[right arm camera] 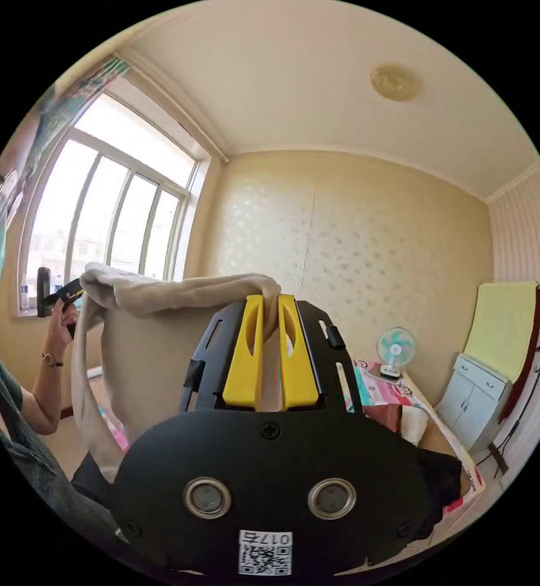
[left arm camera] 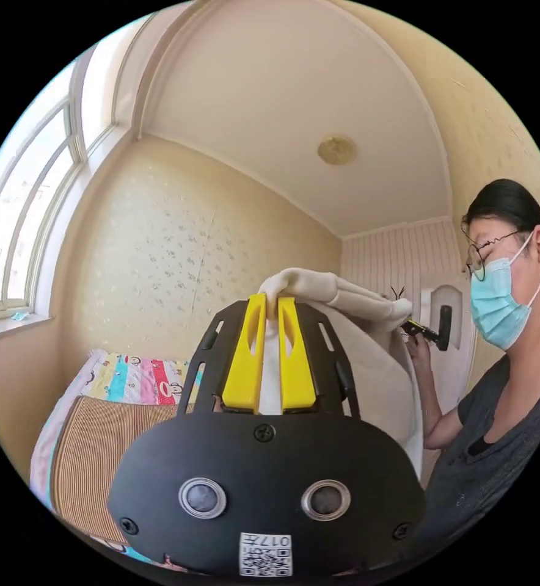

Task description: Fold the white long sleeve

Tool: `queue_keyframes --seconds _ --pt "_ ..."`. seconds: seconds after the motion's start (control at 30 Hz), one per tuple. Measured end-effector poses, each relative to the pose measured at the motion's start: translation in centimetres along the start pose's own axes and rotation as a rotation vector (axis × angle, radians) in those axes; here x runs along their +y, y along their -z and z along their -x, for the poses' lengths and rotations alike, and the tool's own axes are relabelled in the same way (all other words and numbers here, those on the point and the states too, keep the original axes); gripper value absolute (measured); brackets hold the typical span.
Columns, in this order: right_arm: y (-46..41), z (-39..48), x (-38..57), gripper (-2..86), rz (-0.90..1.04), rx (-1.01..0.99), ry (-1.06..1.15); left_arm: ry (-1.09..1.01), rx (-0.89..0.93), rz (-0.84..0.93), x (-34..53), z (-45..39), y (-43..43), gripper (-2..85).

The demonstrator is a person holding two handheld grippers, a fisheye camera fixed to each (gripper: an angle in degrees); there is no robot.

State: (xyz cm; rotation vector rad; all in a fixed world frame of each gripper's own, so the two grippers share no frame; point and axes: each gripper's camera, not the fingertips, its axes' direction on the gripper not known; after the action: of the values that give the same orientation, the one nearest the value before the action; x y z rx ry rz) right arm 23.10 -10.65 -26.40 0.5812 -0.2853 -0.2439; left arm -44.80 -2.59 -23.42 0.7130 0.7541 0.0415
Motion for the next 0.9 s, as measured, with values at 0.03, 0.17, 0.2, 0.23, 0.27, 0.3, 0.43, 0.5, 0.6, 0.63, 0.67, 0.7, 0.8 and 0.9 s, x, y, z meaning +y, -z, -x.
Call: queue_keyframes --seconds 0.03,0.17,0.2,0.23,0.27,0.3,0.43,0.5,0.6,0.63,0.67,0.7,0.8,0.9 --pt "0.3 -1.0 0.4 4.0 -0.033 -0.093 -0.028 0.039 0.048 0.036 0.2 0.6 -0.8 2.4" --pt "4.6 0.7 2.7 3.6 -0.200 0.034 -0.030 0.020 0.009 0.083 2.4 -2.5 0.6 1.8" --pt "5.3 1.0 3.1 3.6 -0.216 0.061 -0.032 0.018 -0.019 0.102 2.6 -3.1 1.0 1.8" --pt "6.6 1.5 3.8 3.4 -0.255 0.082 -0.042 0.008 -0.070 0.157 2.8 -4.2 1.5 1.9" --pt "8.1 1.9 4.6 3.2 -0.299 0.062 -0.056 0.014 -0.132 0.184 3.2 -5.4 2.3 2.0" --pt "8.8 2.1 5.2 3.1 -0.327 0.046 -0.063 0.011 -0.165 0.186 3.5 -6.2 2.7 2.0" --pt "10.9 3.9 8.3 2.5 -0.496 0.104 -0.095 -0.043 -0.356 0.061 6.0 -12.6 3.3 2.0" --pt "10.2 4.1 8.2 2.4 -0.534 0.170 -0.094 -0.053 -0.382 -0.034 6.1 -14.3 2.8 1.9" --pt "8.5 2.4 7.3 2.3 -0.538 0.094 -0.110 -0.056 -0.424 -0.105 4.7 -14.7 1.4 2.2" --pt "7.8 1.6 7.0 2.4 -0.520 0.035 -0.127 -0.027 -0.410 -0.122 4.2 -14.0 1.0 2.5" --pt "7.2 1.0 7.0 2.4 -0.515 -0.020 -0.146 0.012 -0.381 -0.149 4.0 -13.2 0.7 2.8" --pt "6.9 0.9 7.2 2.4 -0.521 -0.037 -0.149 0.023 -0.369 -0.167 4.0 -13.0 0.6 3.0" --pt "5.0 1.8 8.2 2.7 -0.557 0.017 -0.123 0.005 -0.390 -0.258 5.1 -13.7 -0.6 3.3" --pt "0.5 2.6 7.6 3.2 -0.539 0.096 -0.043 -0.008 -0.549 -0.255 5.1 -13.7 -4.2 3.3"
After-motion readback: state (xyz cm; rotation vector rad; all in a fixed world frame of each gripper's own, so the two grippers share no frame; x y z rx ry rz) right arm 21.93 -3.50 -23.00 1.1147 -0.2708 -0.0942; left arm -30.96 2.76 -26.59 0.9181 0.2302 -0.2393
